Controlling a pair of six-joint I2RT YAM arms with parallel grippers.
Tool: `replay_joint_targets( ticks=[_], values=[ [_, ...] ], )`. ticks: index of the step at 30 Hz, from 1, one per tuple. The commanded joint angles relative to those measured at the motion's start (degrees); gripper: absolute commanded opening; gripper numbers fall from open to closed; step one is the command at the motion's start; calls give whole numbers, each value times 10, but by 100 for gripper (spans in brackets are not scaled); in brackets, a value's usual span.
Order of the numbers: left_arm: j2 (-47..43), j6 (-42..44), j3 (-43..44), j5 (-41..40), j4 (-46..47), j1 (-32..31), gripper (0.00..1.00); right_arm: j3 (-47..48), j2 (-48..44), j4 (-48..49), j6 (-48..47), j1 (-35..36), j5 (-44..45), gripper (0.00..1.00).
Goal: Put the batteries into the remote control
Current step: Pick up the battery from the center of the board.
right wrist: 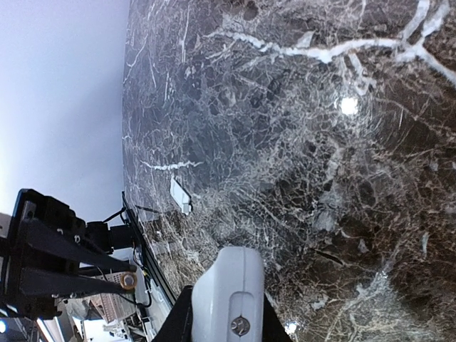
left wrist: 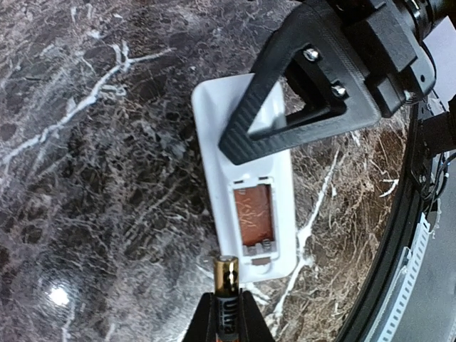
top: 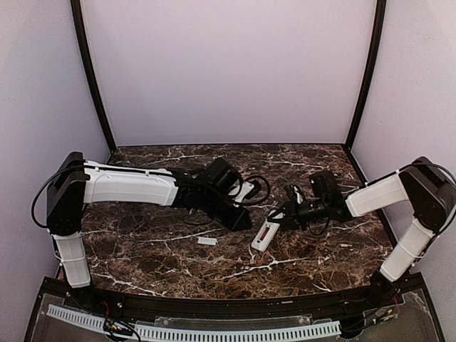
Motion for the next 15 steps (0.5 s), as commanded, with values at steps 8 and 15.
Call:
replay_joint_targets(
  ticks=[8, 15],
  values=[
    [7, -78, -11, 29, -19, -15, 0, 11, 49, 68, 59, 29, 1, 0],
    [30, -88, 0, 32, -40, -18, 0, 18, 64, 79, 75, 33, -14, 0]
  ],
)
